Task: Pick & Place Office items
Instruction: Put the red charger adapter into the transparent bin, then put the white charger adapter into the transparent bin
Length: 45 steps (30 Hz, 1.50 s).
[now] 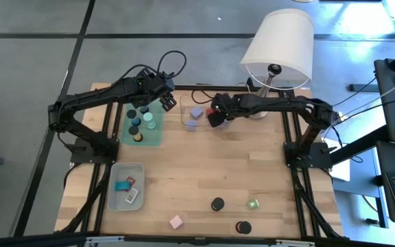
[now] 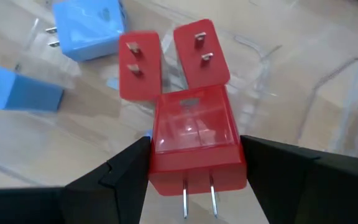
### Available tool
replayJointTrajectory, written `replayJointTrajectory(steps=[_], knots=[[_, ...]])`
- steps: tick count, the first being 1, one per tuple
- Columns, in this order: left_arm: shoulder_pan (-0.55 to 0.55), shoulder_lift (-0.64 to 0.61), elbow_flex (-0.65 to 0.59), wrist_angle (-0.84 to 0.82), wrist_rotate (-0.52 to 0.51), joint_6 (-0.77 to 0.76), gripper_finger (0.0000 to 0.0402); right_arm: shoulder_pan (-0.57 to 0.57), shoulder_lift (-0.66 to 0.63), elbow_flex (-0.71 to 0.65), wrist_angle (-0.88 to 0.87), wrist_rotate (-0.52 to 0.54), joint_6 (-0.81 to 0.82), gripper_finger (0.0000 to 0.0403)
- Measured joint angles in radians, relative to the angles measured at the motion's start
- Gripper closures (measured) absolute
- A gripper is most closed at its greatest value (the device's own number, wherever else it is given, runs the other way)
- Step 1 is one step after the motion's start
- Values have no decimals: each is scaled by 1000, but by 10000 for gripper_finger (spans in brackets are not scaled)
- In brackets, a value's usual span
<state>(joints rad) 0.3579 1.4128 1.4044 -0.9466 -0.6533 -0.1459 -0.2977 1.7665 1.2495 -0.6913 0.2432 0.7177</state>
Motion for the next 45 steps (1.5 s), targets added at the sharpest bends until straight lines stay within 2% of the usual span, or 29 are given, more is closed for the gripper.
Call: replayJointTrajectory(steps=[12,18,24,32,39,45], knots=[[0,0,0,0,1,-15,128,0,28,0,11,34,-2,169],[0,0,0,0,3,-16,128,0,28,0,18,25,-1,126],[-1,0,0,0,27,-16,128,0,19,5,3,-75,3,93],[-3,0,0,-2,37,-50,128,75,-100,96,-131,-40,-82,110],[-15,0,0,-3,238,-107,128,205,-241,103,-213,30,-123,129],[-88,0,0,2,386,-165,128,328,-319,103,-309,63,-104,136]])
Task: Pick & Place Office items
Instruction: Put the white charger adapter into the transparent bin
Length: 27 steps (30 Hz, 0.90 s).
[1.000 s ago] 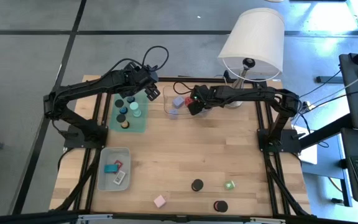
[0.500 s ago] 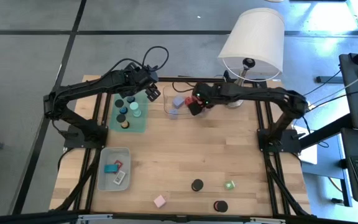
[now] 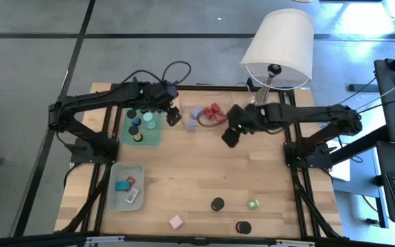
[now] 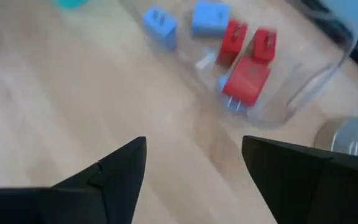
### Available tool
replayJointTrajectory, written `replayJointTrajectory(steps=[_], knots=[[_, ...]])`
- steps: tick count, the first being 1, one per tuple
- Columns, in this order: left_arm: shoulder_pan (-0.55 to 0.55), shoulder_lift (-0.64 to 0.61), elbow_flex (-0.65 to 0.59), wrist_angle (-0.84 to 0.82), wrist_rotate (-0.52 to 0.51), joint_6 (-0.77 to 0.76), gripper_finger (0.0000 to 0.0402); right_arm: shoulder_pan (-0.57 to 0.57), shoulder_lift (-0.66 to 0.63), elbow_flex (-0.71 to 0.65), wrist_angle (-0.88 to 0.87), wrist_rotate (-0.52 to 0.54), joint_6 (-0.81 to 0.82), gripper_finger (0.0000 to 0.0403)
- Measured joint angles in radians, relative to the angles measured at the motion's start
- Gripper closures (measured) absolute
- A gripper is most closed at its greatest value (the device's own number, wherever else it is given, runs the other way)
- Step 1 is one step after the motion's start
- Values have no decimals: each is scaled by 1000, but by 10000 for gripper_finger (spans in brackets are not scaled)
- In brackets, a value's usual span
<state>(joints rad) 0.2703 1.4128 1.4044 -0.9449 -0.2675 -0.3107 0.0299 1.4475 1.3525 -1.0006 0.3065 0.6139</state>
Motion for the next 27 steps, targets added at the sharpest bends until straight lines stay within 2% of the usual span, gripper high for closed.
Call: replayJointTrajectory(steps=[7,10,19,24,27], knots=[[-189,1,0,74,38,-16,128,147,-30,0,-199,46,82,136],[-297,20,0,126,38,38,128,201,-30,0,-279,71,123,138],[-568,168,0,267,43,109,128,347,-30,0,-388,79,158,138],[-651,255,0,332,49,-57,128,399,-30,0,-387,79,116,138],[-697,296,0,343,134,-272,128,419,-30,0,-386,79,99,138]])
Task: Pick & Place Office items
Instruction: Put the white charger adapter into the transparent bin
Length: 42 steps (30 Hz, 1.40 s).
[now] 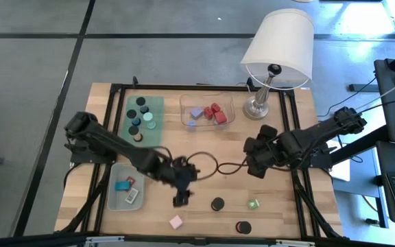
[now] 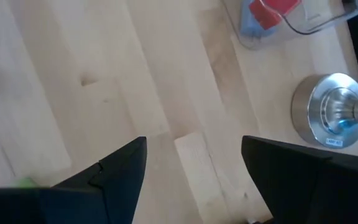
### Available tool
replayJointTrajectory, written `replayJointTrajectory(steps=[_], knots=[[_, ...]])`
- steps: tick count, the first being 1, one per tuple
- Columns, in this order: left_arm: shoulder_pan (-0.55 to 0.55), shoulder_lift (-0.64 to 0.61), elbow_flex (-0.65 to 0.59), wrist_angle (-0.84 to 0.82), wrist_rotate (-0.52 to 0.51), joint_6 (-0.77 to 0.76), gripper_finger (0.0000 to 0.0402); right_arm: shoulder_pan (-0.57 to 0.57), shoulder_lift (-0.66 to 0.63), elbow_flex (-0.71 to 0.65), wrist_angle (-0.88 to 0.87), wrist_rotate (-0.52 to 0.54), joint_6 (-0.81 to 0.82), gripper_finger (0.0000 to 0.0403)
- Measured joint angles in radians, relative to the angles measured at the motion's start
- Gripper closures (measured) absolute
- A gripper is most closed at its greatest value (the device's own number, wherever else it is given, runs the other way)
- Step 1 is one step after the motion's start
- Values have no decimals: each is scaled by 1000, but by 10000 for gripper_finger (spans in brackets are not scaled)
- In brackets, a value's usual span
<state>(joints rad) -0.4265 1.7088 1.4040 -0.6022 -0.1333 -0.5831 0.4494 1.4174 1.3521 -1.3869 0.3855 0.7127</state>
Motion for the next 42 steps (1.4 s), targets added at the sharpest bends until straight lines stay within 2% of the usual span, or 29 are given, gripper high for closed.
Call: replayJointTrajectory(steps=[4,10,14,18,22,25,29,32,37,42], knots=[[-70,51,0,2,114,-232,128,13,0,0,3,5,-23,137],[-158,133,1,2,126,-584,128,17,0,0,5,78,-39,138],[-198,169,0,12,127,-708,128,14,0,0,22,112,-71,137],[-225,193,1,16,120,-730,128,-1,0,0,59,132,-130,137],[-248,224,1,22,56,-708,128,-19,0,0,107,132,-173,137],[-261,237,1,32,20,-638,128,-28,0,0,120,131,-194,137],[-290,241,1,36,-85,-515,128,-39,0,0,119,127,-205,137],[-304,241,1,55,-138,-480,128,-42,0,0,118,123,-205,137],[-321,254,1,100,-142,-516,128,-42,0,0,117,123,-206,137],[-348,289,1,70,-159,-559,129,-42,0,0,116,123,-208,137]])
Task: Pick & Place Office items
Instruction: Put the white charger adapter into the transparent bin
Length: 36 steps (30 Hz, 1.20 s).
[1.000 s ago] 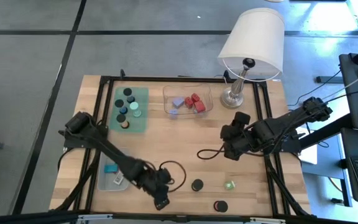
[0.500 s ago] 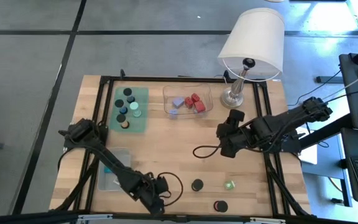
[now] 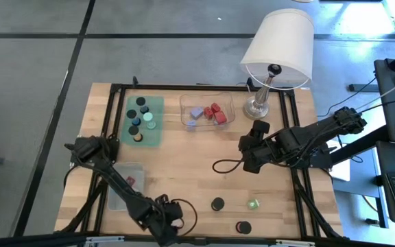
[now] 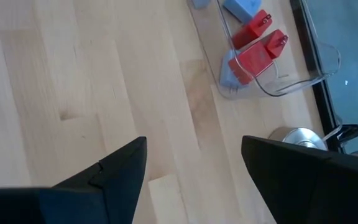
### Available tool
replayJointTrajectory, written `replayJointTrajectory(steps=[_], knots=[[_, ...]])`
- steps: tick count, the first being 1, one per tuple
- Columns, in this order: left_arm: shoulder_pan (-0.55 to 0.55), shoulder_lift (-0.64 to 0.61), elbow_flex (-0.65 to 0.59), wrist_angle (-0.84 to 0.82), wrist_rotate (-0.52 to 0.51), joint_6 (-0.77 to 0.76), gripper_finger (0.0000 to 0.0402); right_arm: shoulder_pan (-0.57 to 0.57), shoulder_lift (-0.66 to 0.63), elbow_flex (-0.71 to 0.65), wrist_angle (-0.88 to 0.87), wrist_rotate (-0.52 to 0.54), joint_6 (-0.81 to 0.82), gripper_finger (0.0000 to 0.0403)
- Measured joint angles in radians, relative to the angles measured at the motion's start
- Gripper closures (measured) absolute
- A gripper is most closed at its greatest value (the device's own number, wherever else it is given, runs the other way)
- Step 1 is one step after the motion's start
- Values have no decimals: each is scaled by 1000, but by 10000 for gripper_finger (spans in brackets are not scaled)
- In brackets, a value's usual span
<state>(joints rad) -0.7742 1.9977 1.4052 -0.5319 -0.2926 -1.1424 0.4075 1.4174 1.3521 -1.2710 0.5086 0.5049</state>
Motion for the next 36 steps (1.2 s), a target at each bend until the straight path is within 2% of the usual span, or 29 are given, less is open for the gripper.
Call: replayJointTrajectory(steps=[11,16,20,28,31,36], knots=[[-3,16,0,-16,-60,-48,130,-2,0,0,5,4,-33,137],[-3,38,0,9,-42,-32,130,-2,0,0,6,5,-22,137],[-4,79,0,68,13,-42,130,-2,0,0,7,3,-16,137],[-5,109,6,32,3,-34,132,-2,0,0,7,0,-19,137],[-4,107,5,25,4,-11,149,-2,0,0,7,0,-23,137],[3,107,10,23,6,-7,211,-2,0,0,7,0,-23,137]])
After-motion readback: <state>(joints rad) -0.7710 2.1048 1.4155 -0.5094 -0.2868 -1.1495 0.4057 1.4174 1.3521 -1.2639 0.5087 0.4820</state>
